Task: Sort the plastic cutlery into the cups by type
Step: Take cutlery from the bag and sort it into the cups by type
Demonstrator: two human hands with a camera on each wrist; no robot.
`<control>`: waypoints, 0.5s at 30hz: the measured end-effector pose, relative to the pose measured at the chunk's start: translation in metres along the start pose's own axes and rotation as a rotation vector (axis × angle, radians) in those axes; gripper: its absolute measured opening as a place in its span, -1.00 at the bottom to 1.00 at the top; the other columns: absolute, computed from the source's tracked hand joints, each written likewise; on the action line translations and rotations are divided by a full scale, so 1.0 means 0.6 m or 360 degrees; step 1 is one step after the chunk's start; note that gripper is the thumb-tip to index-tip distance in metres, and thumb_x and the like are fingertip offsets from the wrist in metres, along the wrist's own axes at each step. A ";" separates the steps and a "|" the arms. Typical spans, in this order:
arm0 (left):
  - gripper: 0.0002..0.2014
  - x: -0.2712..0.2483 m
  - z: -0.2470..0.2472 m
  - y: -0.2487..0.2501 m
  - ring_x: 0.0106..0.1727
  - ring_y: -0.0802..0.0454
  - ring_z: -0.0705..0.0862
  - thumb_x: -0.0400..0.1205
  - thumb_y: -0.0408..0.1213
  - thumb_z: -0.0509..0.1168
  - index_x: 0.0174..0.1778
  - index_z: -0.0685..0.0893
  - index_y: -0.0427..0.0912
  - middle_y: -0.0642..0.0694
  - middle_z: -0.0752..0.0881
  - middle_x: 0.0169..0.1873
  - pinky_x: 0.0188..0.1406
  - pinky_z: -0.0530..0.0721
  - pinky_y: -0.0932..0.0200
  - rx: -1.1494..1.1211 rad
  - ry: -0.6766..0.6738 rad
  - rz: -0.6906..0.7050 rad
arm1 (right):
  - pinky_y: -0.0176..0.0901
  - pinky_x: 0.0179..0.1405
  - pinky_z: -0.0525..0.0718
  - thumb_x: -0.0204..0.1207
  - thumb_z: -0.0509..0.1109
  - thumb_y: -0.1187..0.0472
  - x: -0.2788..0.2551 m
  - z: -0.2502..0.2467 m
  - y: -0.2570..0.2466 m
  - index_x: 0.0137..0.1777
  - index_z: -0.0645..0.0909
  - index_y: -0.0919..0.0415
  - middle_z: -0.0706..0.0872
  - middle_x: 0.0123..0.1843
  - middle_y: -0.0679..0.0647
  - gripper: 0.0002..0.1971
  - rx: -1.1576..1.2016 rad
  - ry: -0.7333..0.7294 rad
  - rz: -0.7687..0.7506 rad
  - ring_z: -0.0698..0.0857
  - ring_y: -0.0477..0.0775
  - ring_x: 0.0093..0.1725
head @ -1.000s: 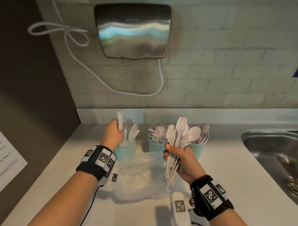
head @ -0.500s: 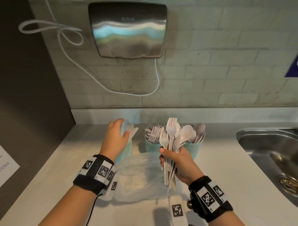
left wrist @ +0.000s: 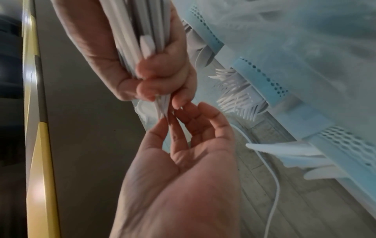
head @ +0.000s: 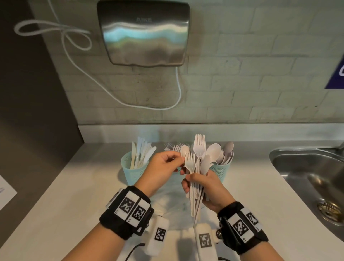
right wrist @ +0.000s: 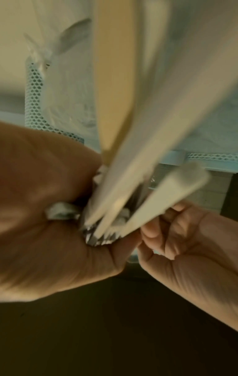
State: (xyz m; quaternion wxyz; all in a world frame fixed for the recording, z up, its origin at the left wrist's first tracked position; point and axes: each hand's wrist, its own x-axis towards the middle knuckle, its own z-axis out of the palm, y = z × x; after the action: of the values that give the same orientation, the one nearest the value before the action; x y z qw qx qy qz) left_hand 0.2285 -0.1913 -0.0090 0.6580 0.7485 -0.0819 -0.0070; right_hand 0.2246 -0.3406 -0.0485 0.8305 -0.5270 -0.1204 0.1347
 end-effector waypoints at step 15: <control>-0.80 0.001 0.010 0.004 -0.15 0.08 0.74 0.63 -0.16 0.29 0.02 0.72 -0.19 -0.12 0.80 -0.20 -0.06 0.71 0.14 -0.0159 0.0221 -0.0046 | -0.14 -0.48 0.71 0.35 0.34 0.35 0.007 -0.001 0.003 0.21 0.52 0.52 0.75 -0.22 0.23 -0.58 0.0045 0.0091 0.0084 0.71 0.11 -0.45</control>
State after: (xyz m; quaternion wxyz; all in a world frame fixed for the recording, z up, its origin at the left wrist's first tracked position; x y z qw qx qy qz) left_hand 0.2278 -0.1973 -0.0075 0.6984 0.7146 -0.0249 0.0313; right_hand 0.2286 -0.3391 -0.0499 0.8371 -0.5218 -0.0806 0.1431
